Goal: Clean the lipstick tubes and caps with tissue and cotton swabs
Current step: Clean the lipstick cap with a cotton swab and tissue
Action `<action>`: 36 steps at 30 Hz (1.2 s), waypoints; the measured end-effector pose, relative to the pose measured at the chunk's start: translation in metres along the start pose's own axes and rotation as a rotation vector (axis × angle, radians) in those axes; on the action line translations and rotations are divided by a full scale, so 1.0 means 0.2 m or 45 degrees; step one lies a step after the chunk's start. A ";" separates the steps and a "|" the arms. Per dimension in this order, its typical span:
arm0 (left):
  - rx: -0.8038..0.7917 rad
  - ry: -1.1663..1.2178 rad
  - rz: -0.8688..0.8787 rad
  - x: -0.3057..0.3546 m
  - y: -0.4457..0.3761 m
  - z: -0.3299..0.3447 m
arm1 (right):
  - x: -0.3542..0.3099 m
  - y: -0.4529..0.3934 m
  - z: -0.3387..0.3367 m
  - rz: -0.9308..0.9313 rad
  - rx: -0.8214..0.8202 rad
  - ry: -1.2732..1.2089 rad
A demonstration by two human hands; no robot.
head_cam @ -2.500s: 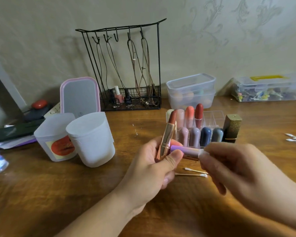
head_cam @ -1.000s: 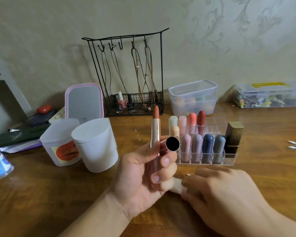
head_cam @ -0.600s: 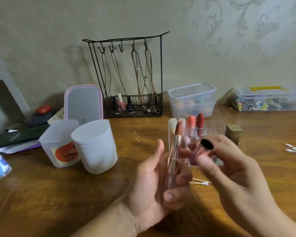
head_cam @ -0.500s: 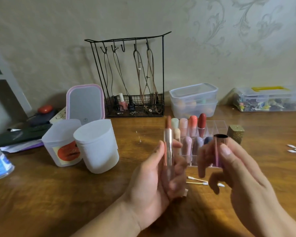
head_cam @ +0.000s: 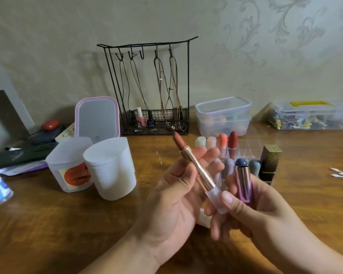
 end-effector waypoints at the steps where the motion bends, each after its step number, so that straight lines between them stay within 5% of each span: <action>1: 0.024 0.034 0.007 0.00 -0.01 -0.01 | -0.01 0.00 0.00 0.029 0.022 -0.007; 7: 0.222 0.055 0.004 -0.01 -0.02 -0.07 | -0.08 0.05 -0.06 -0.249 0.590 0.680; 11: 0.272 -0.084 0.004 -0.01 0.00 -0.07 | -0.10 0.08 -0.04 -0.500 0.706 0.997; 19: 0.104 -0.021 -0.058 -0.02 0.01 -0.01 | -0.09 0.06 -0.08 -0.297 0.584 0.593; 25: 0.224 -0.110 0.030 -0.01 0.01 -0.05 | -0.09 0.09 -0.02 -0.578 0.680 1.048; 31: -0.080 -0.531 0.073 -0.01 0.05 0.06 | -0.07 0.07 -0.02 -0.493 0.421 0.594; 36: 0.054 -0.925 0.235 0.04 0.03 0.00 | -0.06 0.06 -0.09 -0.414 0.402 0.721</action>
Point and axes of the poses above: each hand's wrist, its own y-axis away from the middle knuckle, its own z-axis out of the palm, x = y × z, the point moved 5 cm from there along -y, towards the middle knuckle, and after that the axes turned 10 degrees about z, right-handed, at the moved point
